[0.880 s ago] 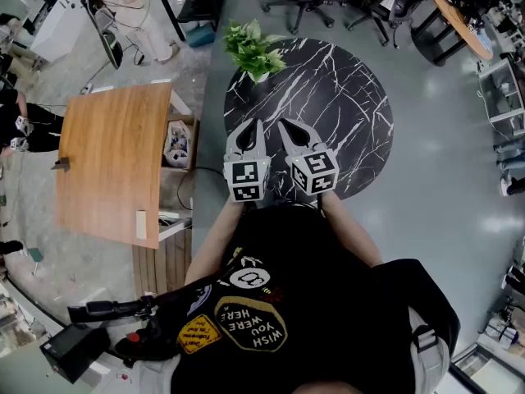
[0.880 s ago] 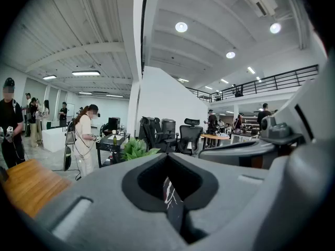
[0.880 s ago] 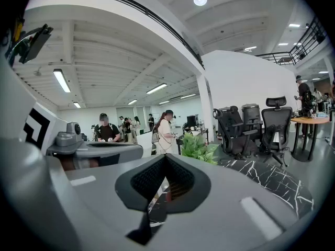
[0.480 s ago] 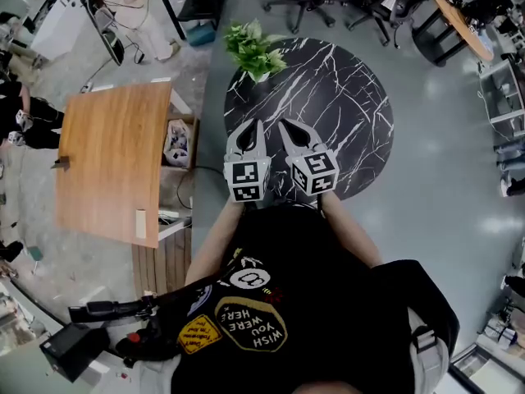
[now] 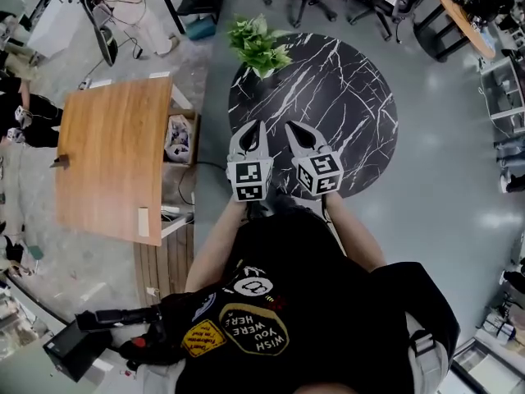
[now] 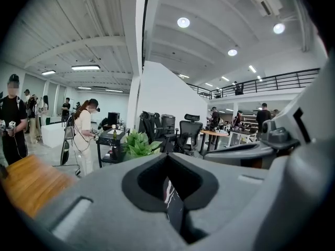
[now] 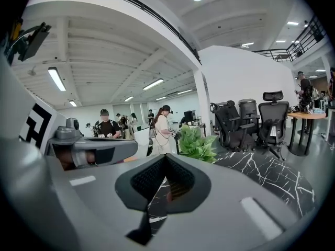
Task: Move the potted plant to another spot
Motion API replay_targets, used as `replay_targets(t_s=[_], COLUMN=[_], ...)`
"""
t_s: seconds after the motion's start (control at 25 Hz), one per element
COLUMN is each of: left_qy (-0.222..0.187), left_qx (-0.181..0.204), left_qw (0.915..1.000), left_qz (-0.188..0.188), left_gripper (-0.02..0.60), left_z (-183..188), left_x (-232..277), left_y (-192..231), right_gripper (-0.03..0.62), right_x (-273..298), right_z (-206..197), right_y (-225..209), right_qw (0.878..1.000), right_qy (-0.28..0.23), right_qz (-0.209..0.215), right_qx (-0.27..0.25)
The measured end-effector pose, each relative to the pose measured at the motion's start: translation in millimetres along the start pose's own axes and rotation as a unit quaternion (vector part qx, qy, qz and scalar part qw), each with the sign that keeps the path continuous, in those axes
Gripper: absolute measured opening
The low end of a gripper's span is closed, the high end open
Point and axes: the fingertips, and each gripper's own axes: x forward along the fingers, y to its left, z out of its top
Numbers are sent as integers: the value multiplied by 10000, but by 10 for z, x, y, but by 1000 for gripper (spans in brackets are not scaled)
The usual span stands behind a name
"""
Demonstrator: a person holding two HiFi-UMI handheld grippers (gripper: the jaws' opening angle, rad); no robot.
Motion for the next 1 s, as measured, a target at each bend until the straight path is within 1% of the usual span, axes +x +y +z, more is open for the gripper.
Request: replay_targets(t_s=[0.16,0.32,0.56,0.72,0.84,0.88,0.96,1.0], left_qy=[40,39,232,469,459,448,456,467], left_qx=[-37,-36,163,107,114,160,200,154], left_qw=[9999,9998,9996,9986,9985,9986,9986,9986], left_qz=[-110,-174,-25,198,269,246,188,176], left_gripper=[5,5,5,5,5,5,5,5], left_z=[-90,-193,-420,-583,-594,-612,-702,-758], left_x=[88,340,869,1184,1434,1504,1625,1677], left_y=[120,216,367,481,520,523,548,585], right_gripper=[2,2,2,2,3,23,94,140], right_x=[191,473,976,1309,1653,1779,2031,2162], right_z=[-123,-243,-446,-591,-782,-875,-1093,-1197], right_y=[-24,-198,-577,-837,-1076,-1127,-1199,-1233], right_qw=[10000,10000,9995,9991,9992,9991,9985,9983], right_qy=[27,55,302,377,369,389,490,543], right_qz=[-57,-57,103,182,177,189,230,220], right_qx=[33,24,9,5,-42,-38,-6,-26])
